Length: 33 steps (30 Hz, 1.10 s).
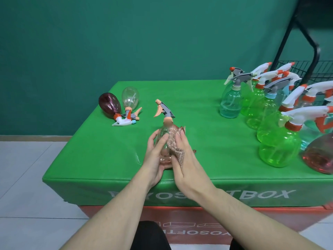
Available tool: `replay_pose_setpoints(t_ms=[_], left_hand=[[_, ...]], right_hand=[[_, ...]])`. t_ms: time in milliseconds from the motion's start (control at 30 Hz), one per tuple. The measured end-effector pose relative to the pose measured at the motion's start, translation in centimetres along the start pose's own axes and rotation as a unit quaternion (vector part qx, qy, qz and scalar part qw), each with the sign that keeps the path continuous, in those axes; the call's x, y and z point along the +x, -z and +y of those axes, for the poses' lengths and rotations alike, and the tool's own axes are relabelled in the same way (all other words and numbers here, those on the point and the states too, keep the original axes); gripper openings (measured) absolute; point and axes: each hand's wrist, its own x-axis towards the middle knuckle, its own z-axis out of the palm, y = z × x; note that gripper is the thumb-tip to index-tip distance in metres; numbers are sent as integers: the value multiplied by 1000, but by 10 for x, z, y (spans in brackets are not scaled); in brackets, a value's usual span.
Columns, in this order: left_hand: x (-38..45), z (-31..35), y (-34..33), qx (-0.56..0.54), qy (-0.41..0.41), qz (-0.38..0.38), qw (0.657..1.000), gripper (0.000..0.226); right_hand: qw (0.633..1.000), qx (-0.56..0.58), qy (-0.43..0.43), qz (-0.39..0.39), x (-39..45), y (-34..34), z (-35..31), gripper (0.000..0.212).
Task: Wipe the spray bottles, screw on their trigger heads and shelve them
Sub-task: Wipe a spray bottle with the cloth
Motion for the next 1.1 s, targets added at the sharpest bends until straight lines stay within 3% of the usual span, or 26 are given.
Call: replay_pose_setpoints(t_ms=[333,567,867,1100], left_hand=[[2,-1,5,18,8,-26,999,72],[7,-6,7,59,13,-32,998,63],[11,-7,7,48,26,-36,998,53],[11,-11,9,44,10,-18,999,56]], right_hand=[[1000,14,-20,6,0,4,1,64],[1000,-10,-16,12,26,11,5,67],[994,64,-78,34,55,17,-3,60],[999,-2,-26,25,39,5,3,68]])
